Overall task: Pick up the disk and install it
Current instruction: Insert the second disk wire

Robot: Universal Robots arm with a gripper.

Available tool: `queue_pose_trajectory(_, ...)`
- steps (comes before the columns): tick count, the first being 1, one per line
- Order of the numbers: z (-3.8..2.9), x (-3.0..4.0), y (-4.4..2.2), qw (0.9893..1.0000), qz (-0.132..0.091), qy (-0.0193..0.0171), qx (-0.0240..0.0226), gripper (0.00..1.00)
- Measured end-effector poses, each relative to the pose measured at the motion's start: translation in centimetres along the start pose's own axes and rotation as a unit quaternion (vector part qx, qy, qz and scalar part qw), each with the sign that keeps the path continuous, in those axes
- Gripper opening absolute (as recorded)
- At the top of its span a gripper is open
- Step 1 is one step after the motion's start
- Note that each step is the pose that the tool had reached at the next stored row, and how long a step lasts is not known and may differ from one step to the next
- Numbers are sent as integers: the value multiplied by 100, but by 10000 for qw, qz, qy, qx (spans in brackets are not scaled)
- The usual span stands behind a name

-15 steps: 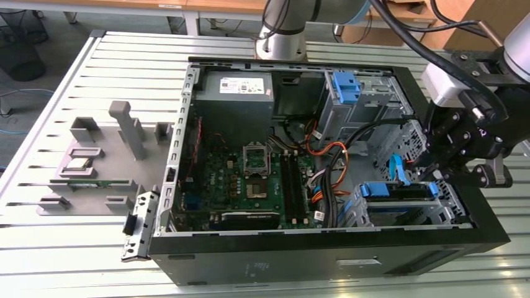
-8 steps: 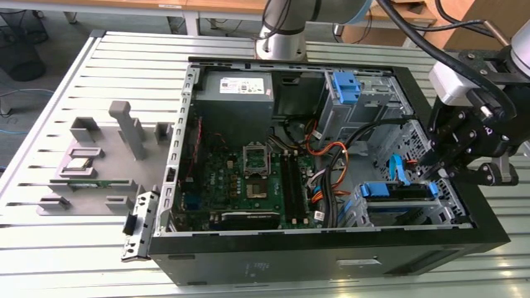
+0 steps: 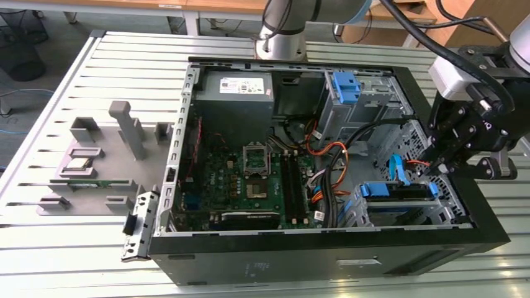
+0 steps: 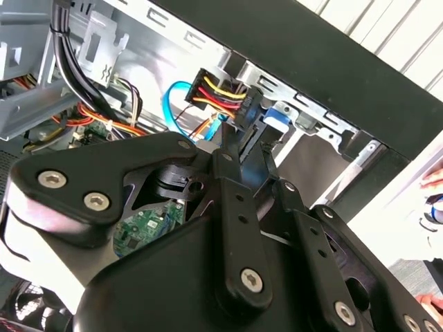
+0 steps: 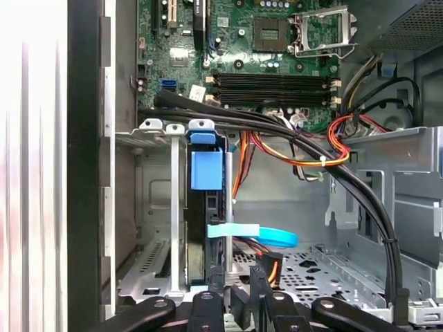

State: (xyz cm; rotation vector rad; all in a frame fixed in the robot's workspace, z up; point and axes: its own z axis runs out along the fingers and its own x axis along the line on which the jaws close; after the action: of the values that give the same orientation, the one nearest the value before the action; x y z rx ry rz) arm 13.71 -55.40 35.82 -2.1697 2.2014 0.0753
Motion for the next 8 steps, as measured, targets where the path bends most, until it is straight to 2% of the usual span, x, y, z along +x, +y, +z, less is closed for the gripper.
queue_pose_trajectory(8,14,-19,-118,10000,-1,1,-1,29)
